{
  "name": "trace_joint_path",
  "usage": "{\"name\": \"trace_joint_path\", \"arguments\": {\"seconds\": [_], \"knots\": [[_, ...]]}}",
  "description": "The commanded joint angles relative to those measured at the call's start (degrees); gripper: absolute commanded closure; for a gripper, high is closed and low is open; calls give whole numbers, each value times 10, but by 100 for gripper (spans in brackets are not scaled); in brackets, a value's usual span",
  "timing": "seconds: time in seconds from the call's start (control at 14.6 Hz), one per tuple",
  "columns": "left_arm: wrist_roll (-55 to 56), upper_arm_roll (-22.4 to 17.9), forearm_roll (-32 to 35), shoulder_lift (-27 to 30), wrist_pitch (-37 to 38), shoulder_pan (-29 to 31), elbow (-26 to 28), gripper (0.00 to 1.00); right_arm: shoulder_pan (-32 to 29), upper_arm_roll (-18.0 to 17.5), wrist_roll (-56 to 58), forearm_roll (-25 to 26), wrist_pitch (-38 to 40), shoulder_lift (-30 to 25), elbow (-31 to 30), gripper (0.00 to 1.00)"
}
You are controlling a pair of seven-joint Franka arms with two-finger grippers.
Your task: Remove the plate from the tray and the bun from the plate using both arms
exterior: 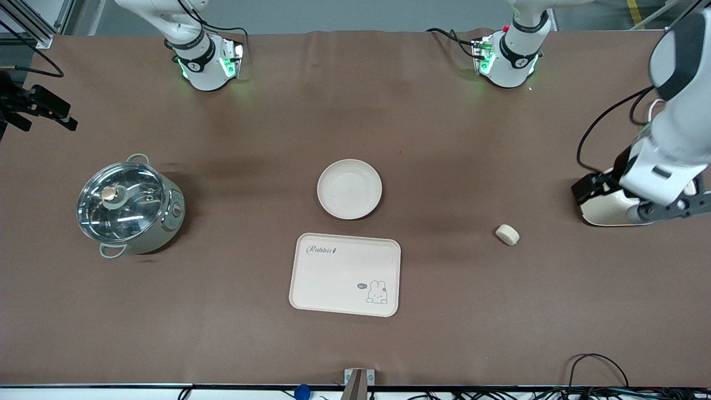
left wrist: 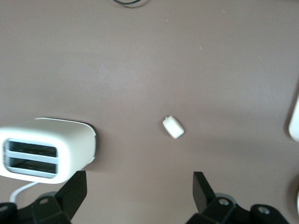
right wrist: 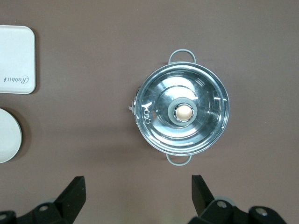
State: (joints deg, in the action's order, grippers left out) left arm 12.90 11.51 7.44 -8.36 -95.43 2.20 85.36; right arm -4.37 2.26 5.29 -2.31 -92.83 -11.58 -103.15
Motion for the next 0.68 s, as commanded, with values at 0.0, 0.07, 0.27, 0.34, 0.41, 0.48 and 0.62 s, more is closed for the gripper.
{"name": "trace_joint_path", "arguments": {"seconds": [0.0, 0.07, 0.27, 0.34, 0.41, 0.48, 0.62], "knots": [[-56, 2, -25, 46, 30, 11, 11, 0, 2, -1, 5, -6, -1, -8, -4, 0], [-57, -2, -36, 60, 43, 9, 16, 0, 3, -1, 5, -6, -1, -8, -5, 0], [-57, -11, -54, 124, 51, -6, 76, 0, 9, -1, 5, -7, 8, -8, -12, 0], [-57, -14, -61, 145, 51, -10, 97, 0, 16, -1, 5, -7, 8, -10, -14, 0], [-57, -14, -63, 159, 52, -11, 110, 0, 20, -1, 4, -7, 8, -9, -15, 0], [-57, -14, -64, 170, 53, -11, 115, 0, 21, -1, 4, -7, 6, -9, -14, 0], [-58, -12, -69, 171, 74, -10, 109, 0, 22, -1, 2, -6, 1, -9, -13, 0]]}}
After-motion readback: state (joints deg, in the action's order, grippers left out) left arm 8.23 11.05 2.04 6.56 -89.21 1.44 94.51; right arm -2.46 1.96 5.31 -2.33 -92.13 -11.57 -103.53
